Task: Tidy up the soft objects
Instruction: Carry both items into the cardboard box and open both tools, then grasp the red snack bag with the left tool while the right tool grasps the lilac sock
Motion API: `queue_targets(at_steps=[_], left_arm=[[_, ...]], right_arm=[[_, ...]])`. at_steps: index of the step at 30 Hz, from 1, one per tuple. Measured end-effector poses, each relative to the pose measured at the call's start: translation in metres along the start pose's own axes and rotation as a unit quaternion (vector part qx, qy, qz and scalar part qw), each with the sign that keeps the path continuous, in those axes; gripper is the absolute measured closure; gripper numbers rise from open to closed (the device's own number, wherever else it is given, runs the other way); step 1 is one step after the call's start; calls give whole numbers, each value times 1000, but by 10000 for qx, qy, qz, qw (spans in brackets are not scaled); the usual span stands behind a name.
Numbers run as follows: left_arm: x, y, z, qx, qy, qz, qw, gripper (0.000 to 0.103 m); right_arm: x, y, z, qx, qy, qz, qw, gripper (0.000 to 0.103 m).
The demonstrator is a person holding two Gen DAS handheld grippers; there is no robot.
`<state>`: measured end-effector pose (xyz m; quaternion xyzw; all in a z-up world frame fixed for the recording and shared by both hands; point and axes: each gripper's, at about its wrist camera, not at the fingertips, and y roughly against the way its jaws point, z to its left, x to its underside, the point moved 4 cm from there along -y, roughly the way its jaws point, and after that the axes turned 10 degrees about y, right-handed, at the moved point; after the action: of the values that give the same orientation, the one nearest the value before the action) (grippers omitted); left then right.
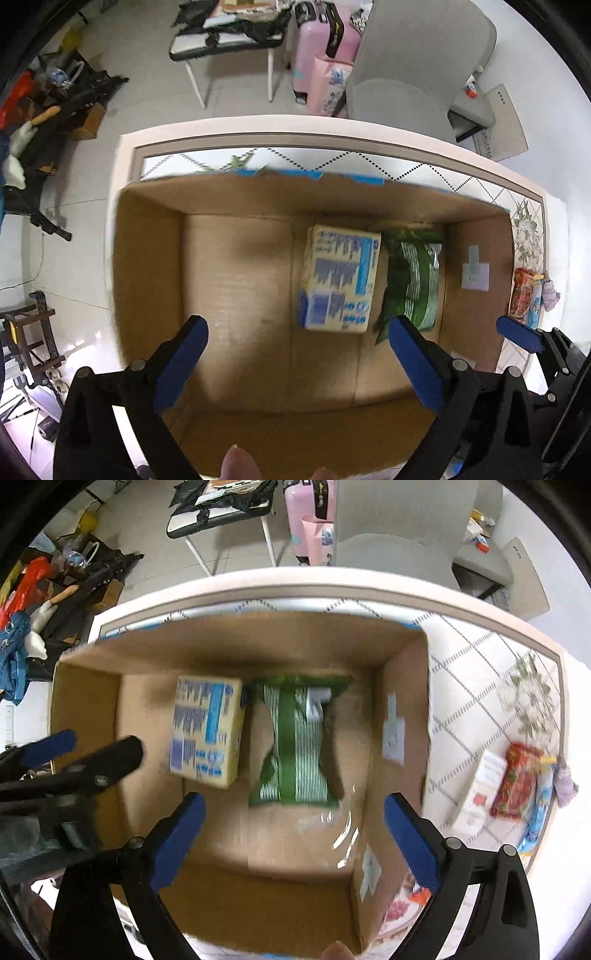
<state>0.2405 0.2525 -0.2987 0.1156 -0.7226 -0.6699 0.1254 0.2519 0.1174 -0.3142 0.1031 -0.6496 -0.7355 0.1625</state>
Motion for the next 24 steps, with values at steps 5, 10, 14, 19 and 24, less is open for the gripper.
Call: queue_targets(at_steps=[5,10,14,19,24], left_arm=[[38,28,15,142,142,-222,9996,3],[76,58,22,62,179,-597,9980,3],[103,86,25,-105,83,-1017,9947,3],[132,117,27,-98,31,-1337,9910,3],[157,139,24,48,6,-1395,9902,3]], right_arm=[[32,28,8,162,69,-334,9993,4],[74,59,21,313,134,-696,9970,4],[106,82,30,310,125,-935,9951,4],[143,110,39,332,142,-1230,9917,4],[174,137,44,284,194,-1438,9890,4]])
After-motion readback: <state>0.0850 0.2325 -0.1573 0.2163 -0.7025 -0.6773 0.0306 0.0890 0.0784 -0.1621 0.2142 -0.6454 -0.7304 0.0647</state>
